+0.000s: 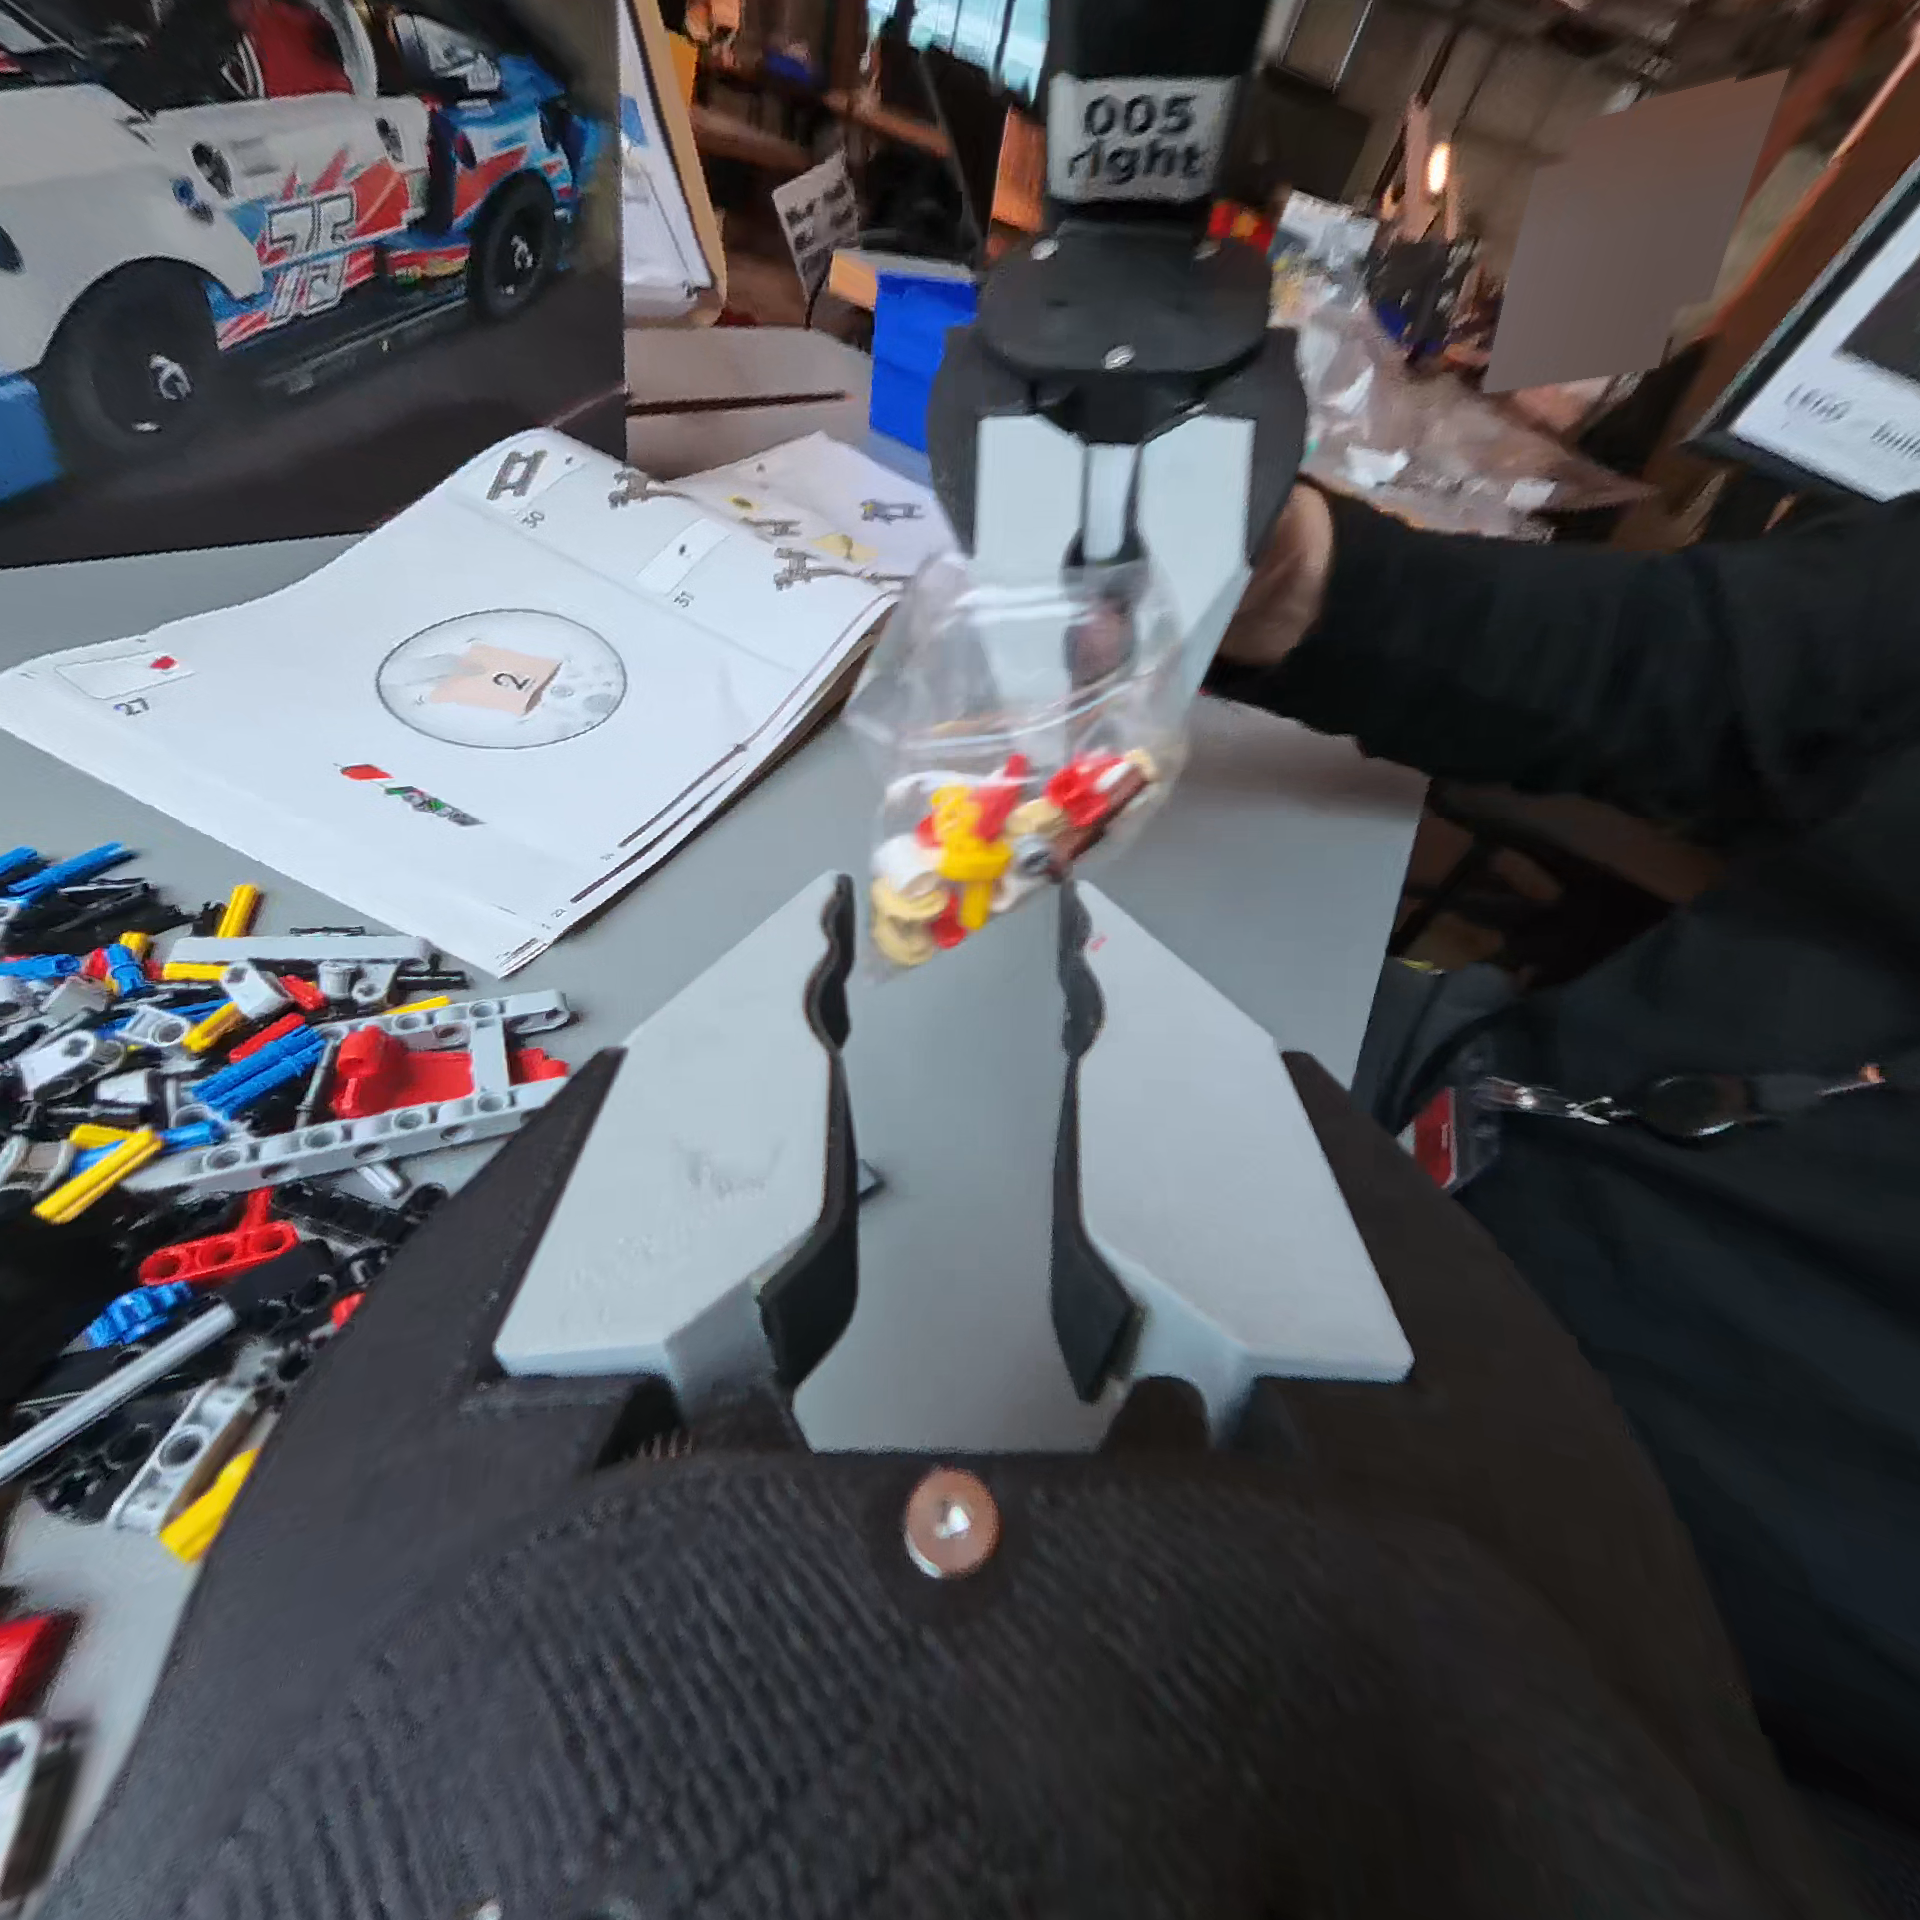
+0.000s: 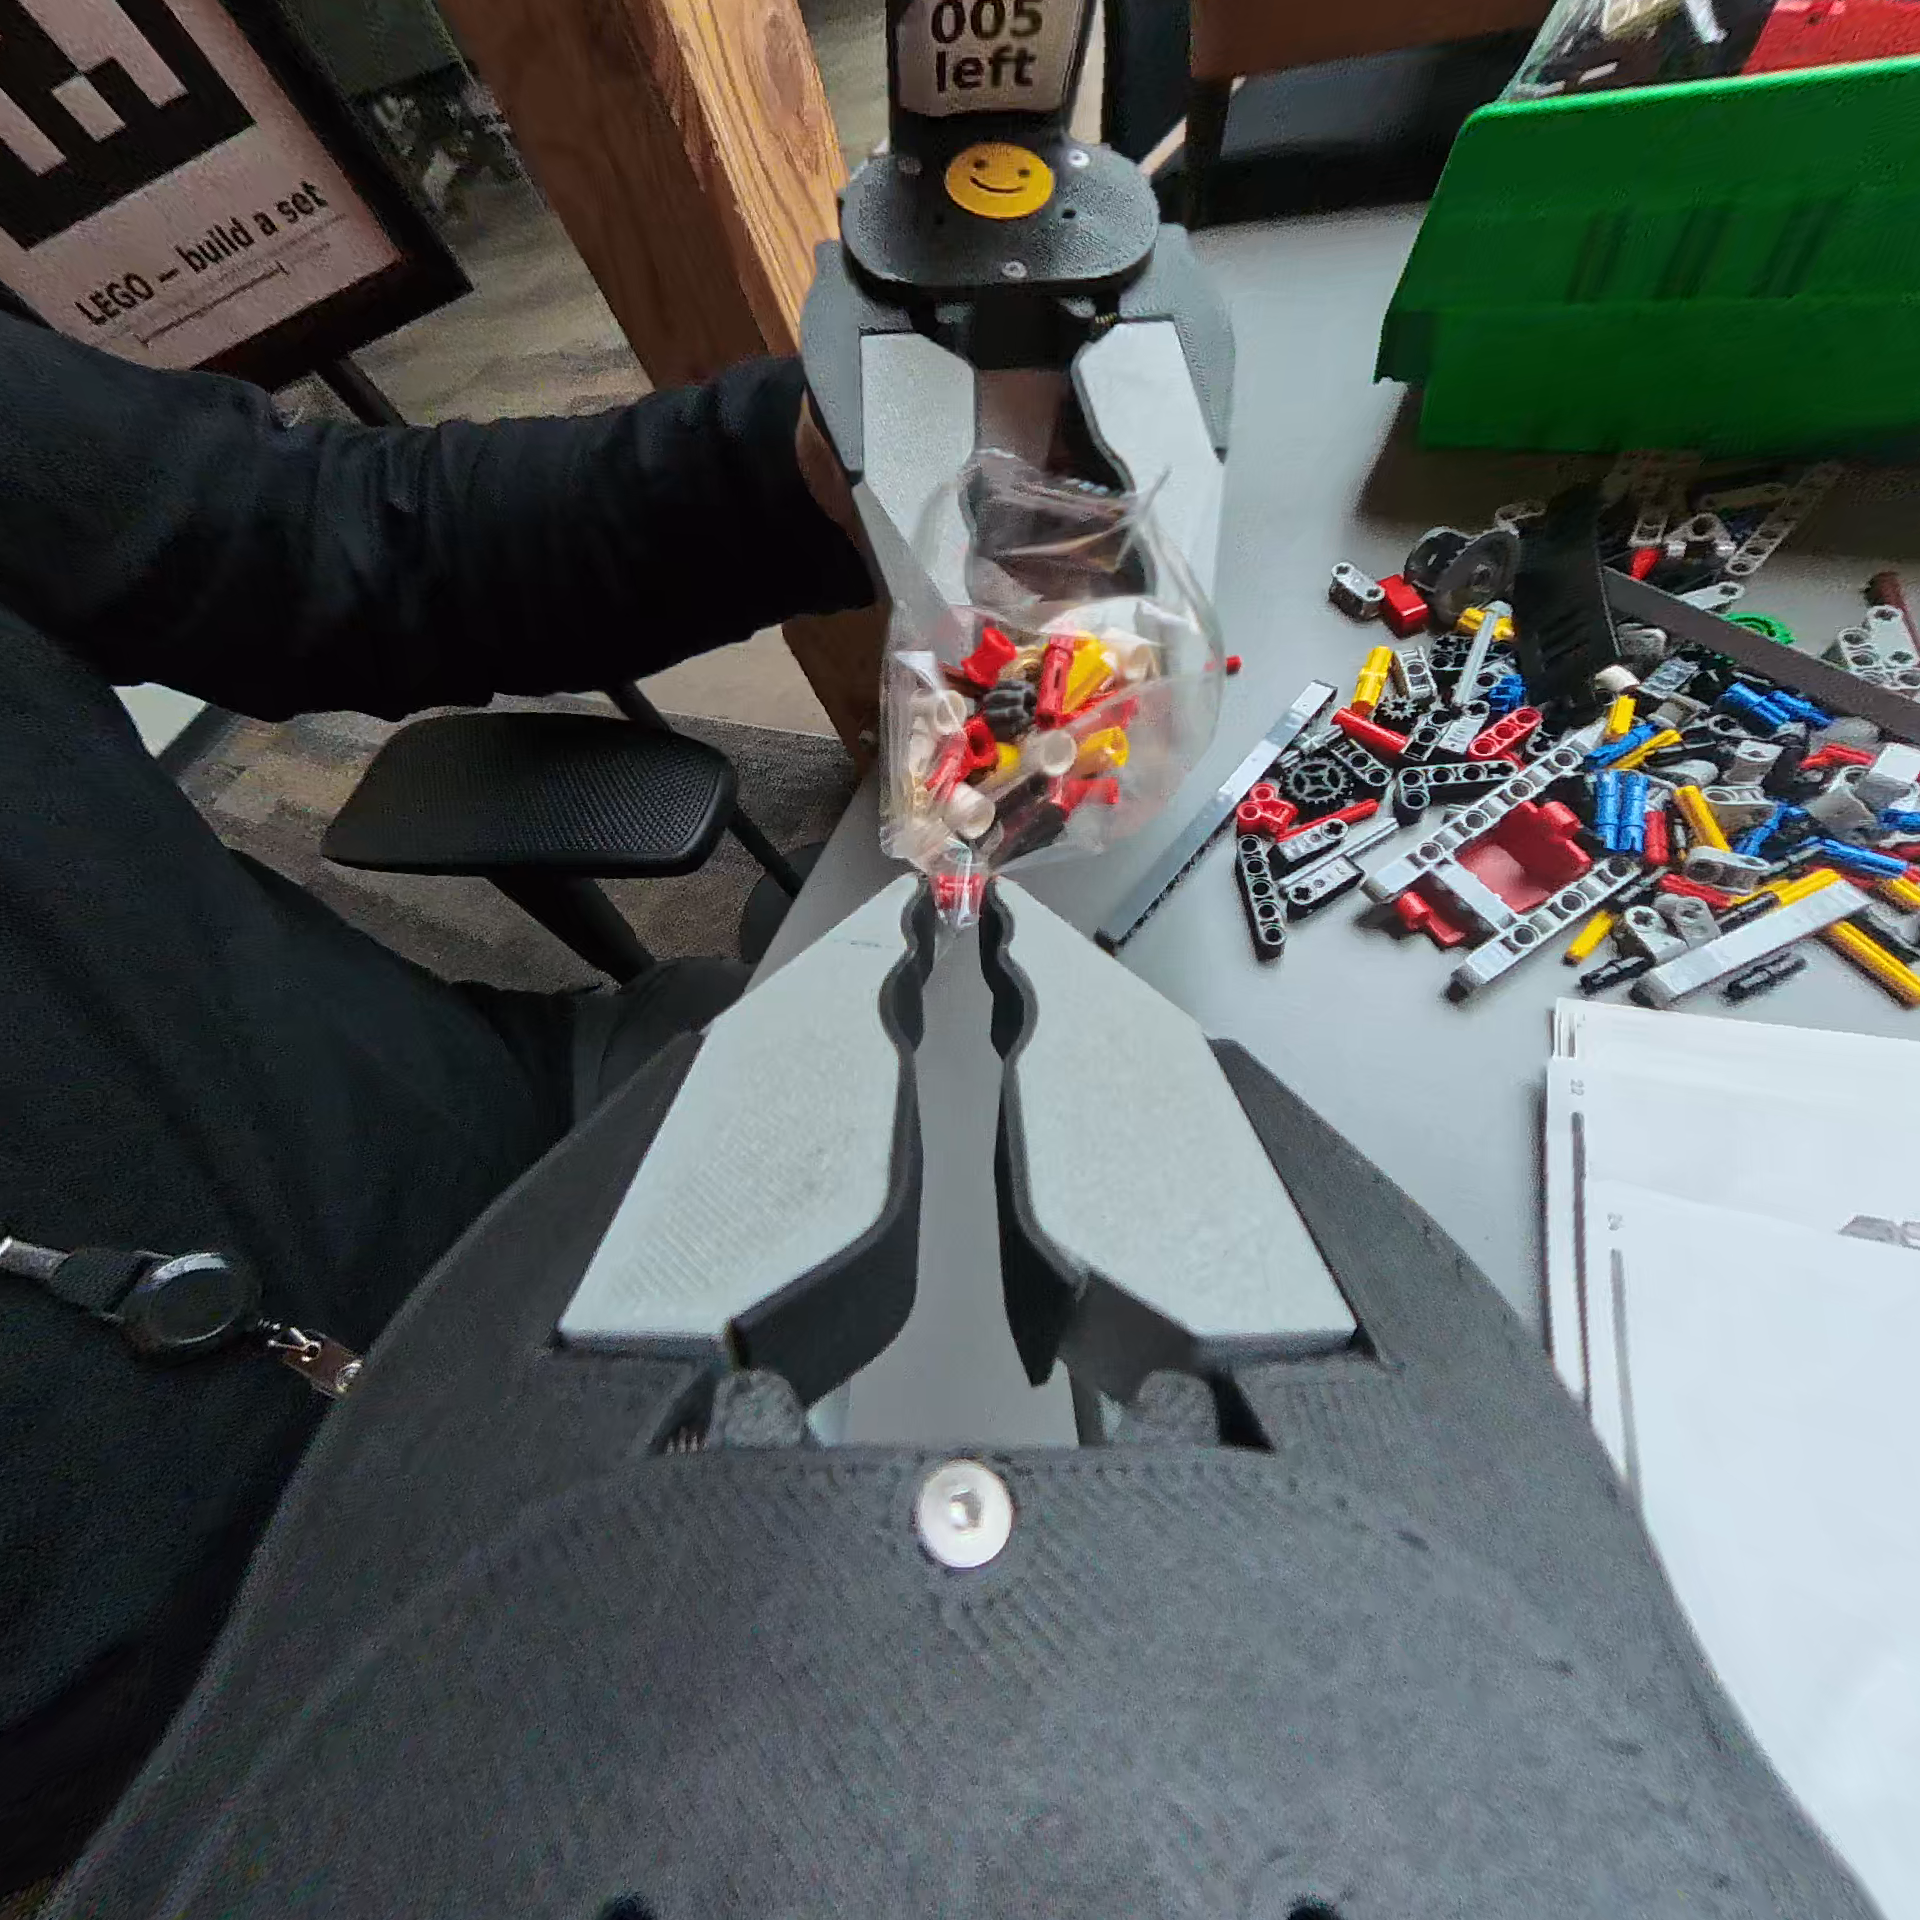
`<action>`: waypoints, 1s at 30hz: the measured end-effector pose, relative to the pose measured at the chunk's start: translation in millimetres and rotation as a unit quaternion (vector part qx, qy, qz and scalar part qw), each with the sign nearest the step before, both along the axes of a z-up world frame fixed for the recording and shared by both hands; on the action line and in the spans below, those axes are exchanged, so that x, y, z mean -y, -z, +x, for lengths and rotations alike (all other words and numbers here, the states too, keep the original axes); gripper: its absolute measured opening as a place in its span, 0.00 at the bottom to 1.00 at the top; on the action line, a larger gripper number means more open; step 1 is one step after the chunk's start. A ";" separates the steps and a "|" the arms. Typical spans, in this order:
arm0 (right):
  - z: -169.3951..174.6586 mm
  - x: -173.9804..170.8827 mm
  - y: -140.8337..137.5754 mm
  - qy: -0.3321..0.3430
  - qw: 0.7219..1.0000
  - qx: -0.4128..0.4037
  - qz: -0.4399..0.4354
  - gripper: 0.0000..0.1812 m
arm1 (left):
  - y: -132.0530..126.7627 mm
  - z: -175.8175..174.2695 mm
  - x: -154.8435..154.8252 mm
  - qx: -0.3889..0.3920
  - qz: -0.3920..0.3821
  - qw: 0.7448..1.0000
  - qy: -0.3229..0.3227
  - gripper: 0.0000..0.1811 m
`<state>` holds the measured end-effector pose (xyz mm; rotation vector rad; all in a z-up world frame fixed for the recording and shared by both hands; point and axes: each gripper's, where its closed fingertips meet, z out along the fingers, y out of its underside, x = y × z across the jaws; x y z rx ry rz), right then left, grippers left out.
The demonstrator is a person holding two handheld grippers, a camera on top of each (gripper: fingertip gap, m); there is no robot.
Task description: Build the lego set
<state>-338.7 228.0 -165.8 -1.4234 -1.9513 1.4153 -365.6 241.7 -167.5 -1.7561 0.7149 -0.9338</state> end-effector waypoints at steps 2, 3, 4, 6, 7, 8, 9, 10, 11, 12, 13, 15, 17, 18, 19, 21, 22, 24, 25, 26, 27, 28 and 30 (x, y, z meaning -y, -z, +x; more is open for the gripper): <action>-9.5 -4.6 4.4 -0.011 1.000 0.012 -0.008 0.03 | 5.6 -8.5 0.2 0.001 -0.011 1.000 -0.013 0.12; -15.4 -6.6 6.7 -0.016 1.000 0.017 -0.018 0.03 | 10.4 -14.4 1.5 -0.006 -0.018 1.000 -0.019 0.08; -21.9 -8.1 8.9 -0.022 0.999 0.023 -0.033 0.03 | 14.1 -21.2 2.3 -0.009 -0.025 0.999 -0.028 0.06; -37.7 -12.7 15.8 -0.025 0.998 0.034 -0.056 0.03 | 19.9 -36.7 0.8 0.002 -0.051 0.997 -0.056 0.03; -46.1 -15.5 19.3 -0.022 0.997 0.036 -0.061 0.04 | 23.5 -45.0 -0.9 0.010 -0.068 0.995 -0.072 0.03; -55.1 -20.5 22.8 -0.010 0.998 0.034 -0.058 0.06 | 26.8 -54.4 -4.2 0.024 -0.090 0.991 -0.094 0.03; -63.1 -26.0 25.9 0.006 0.998 0.026 -0.048 0.09 | 28.5 -62.4 -6.1 0.048 -0.116 0.986 -0.109 0.02; -68.3 -30.2 29.4 0.018 0.999 0.019 -0.032 0.11 | 28.4 -68.9 -7.1 0.078 -0.140 0.980 -0.117 0.01; -71.9 -34.6 34.4 0.031 0.999 0.014 -0.007 0.13 | 28.5 -75.6 -8.3 0.104 -0.161 0.973 -0.127 0.01; -74.4 -39.0 40.0 0.044 0.999 0.007 0.029 0.16 | 29.1 -81.4 -9.2 0.119 -0.172 0.968 -0.136 0.01; -76.1 -42.3 44.5 0.056 0.996 -0.003 0.069 0.17 | 31.8 -86.0 -9.2 0.121 -0.180 0.966 -0.143 0.01; -78.9 -49.5 48.6 0.088 0.984 -0.026 0.154 0.19 | 41.0 -93.0 -9.0 0.108 -0.198 0.962 -0.156 0.01; -81.5 -59.5 48.2 0.126 0.960 -0.049 0.245 0.21 | 45.0 -93.9 -8.1 0.112 -0.214 0.958 -0.153 0.01; -83.4 -61.4 47.7 0.135 0.947 -0.060 0.284 0.22 | 46.8 -94.4 -8.8 0.114 -0.220 0.957 -0.153 0.01; -86.1 -61.4 49.0 0.136 0.937 -0.065 0.316 0.24 | 48.6 -95.3 -10.0 0.111 -0.221 0.957 -0.154 0.01; -92.4 -61.4 57.2 0.129 0.921 -0.052 0.364 0.22 | 51.0 -97.2 -13.7 0.111 -0.223 0.957 -0.152 0.01; -95.8 -61.6 60.9 0.126 0.916 -0.044 0.378 0.20 | 51.3 -97.7 -15.8 0.121 -0.233 0.953 -0.149 0.00; -102.5 -66.1 62.9 0.135 0.905 -0.041 0.402 0.14 | 50.1 -96.5 -18.5 0.143 -0.252 0.947 -0.138 0.01; -105.0 -68.9 63.3 0.139 0.900 -0.040 0.411 0.10 | 51.1 -97.1 -20.1 0.145 -0.257 0.945 -0.140 0.01; -107.2 -70.2 64.1 0.138 0.897 -0.039 0.417 0.08 | 52.4 -97.1 -20.9 0.142 -0.261 0.945 -0.140 0.01; -108.7 -71.5 66.5 0.135 0.895 -0.035 0.424 0.08 | 53.1 -96.9 -21.0 0.142 -0.265 0.943 -0.139 0.00; -109.6 -73.2 69.6 0.133 0.893 -0.027 0.430 0.08 | 52.9 -97.1 -21.1 0.143 -0.268 0.942 -0.140 0.00; -110.2 -72.4 74.1 0.122 0.892 -0.019 0.435 0.03 | 52.1 -97.7 -20.7 0.145 -0.272 0.941 -0.141 0.00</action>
